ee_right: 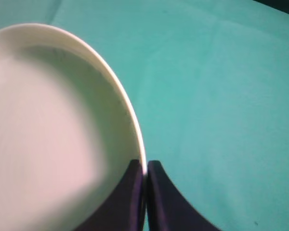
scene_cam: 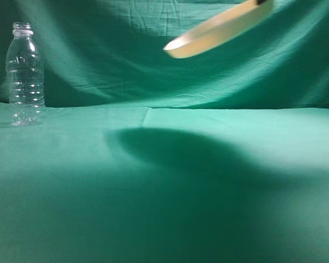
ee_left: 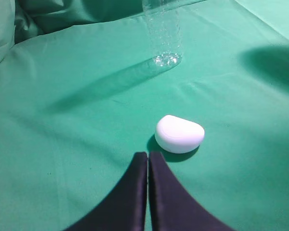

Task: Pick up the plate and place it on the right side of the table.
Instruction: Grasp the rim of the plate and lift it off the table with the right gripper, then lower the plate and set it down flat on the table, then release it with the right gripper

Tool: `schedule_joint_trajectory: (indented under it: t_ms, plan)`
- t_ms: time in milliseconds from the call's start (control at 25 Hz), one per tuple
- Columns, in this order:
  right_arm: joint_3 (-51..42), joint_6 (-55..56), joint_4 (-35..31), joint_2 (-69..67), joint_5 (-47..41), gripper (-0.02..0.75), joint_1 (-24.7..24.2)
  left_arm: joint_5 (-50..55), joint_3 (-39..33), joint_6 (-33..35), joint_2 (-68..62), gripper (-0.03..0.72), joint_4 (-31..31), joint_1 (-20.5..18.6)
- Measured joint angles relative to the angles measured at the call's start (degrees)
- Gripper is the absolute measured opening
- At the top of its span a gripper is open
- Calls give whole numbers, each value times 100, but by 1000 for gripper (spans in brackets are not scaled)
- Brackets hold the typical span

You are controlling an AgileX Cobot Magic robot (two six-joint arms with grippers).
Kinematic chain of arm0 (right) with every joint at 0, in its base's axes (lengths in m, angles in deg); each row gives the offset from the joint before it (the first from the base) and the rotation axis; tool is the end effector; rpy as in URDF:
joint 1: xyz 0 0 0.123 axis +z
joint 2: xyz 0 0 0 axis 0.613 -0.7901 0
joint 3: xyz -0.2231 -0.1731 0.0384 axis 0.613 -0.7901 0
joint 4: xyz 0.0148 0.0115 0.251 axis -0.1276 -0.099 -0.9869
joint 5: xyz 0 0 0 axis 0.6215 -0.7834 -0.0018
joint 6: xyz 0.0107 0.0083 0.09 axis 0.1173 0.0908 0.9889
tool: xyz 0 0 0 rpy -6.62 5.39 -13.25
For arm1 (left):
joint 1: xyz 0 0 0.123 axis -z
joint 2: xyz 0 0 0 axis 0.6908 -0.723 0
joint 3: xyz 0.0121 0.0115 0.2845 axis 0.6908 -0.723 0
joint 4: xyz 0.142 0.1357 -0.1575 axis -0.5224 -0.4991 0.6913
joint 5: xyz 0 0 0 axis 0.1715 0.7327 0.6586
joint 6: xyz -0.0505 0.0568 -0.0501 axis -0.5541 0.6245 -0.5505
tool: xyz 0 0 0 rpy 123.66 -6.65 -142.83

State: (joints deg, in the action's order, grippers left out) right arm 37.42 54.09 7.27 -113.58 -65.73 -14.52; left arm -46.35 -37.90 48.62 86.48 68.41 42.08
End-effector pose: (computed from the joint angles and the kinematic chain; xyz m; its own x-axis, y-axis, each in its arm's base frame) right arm 0.4090 0.1657 0.3297 -0.7970 -0.3449 -0.4958 -0.3468 0.9334 -0.0919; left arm 0.0530 0.0000 0.1765 -0.2525 0.2709 -0.9289 0.0599 0.9625 0.2645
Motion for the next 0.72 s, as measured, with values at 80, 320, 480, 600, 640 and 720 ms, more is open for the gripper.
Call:
schedule_joint_trajectory:
  t_ms: [80, 320, 480, 600, 640, 720]
  plan:
    - [-350, -44, 21, 395, -12, 0, -375, 0, 0, 0, 0, 0, 0, 0]
    - [-2132, -89, 32, 1434, 398, 0, -1481, 0, 0, 0, 0, 0, 0, 0]
    - [-3450, -178, -333, 1898, 1172, 0, -2184, 0, 0, 0, 0, 0, 0, 0]
    - [-4139, -495, -705, 1924, 1717, 0, -2530, 0, 0, 0, 0, 0, 0, 0]
    - [-4335, -567, -782, 1869, 1915, 0, -2574, 0, 0, 0, 0, 0, 0, 0]
    - [-4584, -622, -820, 1727, 2248, 0, -2594, 0, 0, 0, 0, 0, 0, 0]
